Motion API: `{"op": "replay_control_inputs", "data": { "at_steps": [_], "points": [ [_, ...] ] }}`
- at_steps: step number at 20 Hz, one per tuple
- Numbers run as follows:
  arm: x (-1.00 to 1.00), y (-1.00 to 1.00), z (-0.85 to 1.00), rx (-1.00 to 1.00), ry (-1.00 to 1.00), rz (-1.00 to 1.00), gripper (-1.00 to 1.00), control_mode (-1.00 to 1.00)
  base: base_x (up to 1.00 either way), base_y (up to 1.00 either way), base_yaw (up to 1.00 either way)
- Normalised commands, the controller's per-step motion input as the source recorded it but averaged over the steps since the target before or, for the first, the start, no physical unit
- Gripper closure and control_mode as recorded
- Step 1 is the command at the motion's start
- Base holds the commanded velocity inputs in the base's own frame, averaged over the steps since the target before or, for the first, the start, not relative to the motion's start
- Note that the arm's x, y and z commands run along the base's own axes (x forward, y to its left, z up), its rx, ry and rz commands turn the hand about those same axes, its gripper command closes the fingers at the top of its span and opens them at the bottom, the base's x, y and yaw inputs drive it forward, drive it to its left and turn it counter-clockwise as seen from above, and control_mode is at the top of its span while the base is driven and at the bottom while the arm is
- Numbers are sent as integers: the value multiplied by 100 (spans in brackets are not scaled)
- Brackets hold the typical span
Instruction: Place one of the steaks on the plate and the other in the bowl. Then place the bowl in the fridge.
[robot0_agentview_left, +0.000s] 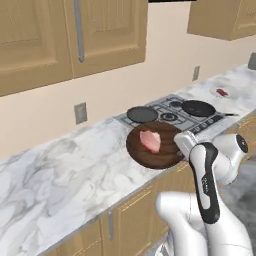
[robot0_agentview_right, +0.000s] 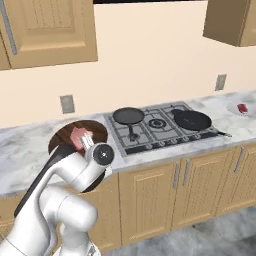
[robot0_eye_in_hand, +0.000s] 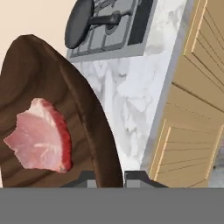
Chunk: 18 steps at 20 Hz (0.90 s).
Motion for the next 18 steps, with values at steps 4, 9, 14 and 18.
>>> {"op": "replay_control_inputs", "data": {
  "at_steps": [4, 9, 14, 18],
  "points": [
    [0, 0, 0, 0, 0, 0, 100, 100, 1, -96, -72],
    [0, 0, 0, 0, 0, 0, 100, 100, 6, -75, -76],
    [0, 0, 0, 0, 0, 0, 100, 100, 40, 2, -80],
    [0, 0, 0, 0, 0, 0, 100, 100, 60, 8, -77]
  ]
}}
